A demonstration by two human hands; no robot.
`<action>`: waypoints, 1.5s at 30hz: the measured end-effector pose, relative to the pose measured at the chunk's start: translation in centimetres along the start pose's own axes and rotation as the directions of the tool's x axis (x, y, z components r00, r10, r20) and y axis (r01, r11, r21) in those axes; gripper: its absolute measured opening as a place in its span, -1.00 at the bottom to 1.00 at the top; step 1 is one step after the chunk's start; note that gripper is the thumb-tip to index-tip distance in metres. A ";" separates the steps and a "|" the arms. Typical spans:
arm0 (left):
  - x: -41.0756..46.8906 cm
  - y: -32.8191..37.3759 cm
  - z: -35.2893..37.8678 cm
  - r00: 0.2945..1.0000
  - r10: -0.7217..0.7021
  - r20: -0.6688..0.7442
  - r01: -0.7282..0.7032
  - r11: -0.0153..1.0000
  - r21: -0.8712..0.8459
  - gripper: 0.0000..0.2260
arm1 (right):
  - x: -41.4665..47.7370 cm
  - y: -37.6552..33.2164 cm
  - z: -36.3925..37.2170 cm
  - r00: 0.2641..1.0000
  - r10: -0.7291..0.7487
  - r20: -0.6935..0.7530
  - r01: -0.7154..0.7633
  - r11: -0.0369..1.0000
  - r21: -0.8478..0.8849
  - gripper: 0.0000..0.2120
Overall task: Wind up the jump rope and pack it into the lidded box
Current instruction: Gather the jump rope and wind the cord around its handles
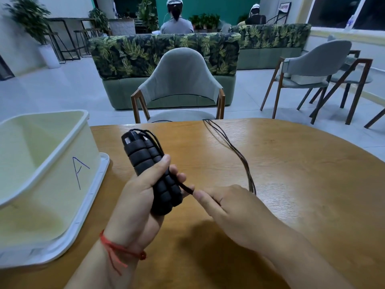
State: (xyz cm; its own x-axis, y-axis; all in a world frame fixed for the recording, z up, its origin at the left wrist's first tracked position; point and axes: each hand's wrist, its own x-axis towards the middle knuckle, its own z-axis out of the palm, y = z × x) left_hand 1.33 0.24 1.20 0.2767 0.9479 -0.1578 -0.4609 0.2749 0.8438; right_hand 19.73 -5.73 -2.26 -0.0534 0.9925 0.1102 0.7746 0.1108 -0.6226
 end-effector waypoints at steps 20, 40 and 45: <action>-1.1 -2.3 0.1 0.989 -0.031 0.143 -0.131 0.238 0.962 -0.15 | -1.7 -0.2 -7.6 0.903 -0.114 -0.413 0.205 0.962 0.181 -0.84; -2.6 -3.0 0.0 0.743 0.273 0.611 -0.668 0.248 0.702 -0.38 | 0.7 1.5 -5.6 0.973 0.210 0.097 -0.218 0.693 0.687 -0.69; -2.0 -2.7 -0.3 0.706 0.373 0.602 -0.706 0.309 0.637 -0.48 | 1.6 -0.2 -2.1 0.961 0.215 0.177 -0.251 0.392 0.885 -0.88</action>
State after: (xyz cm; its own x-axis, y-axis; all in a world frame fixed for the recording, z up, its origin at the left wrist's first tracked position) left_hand 1.75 -2.34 -0.99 0.5314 0.6748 0.5121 0.1994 -0.6871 0.6986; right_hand 20.76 -4.25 -0.32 0.0039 0.9863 -0.1649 -0.2410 -0.1591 -0.9574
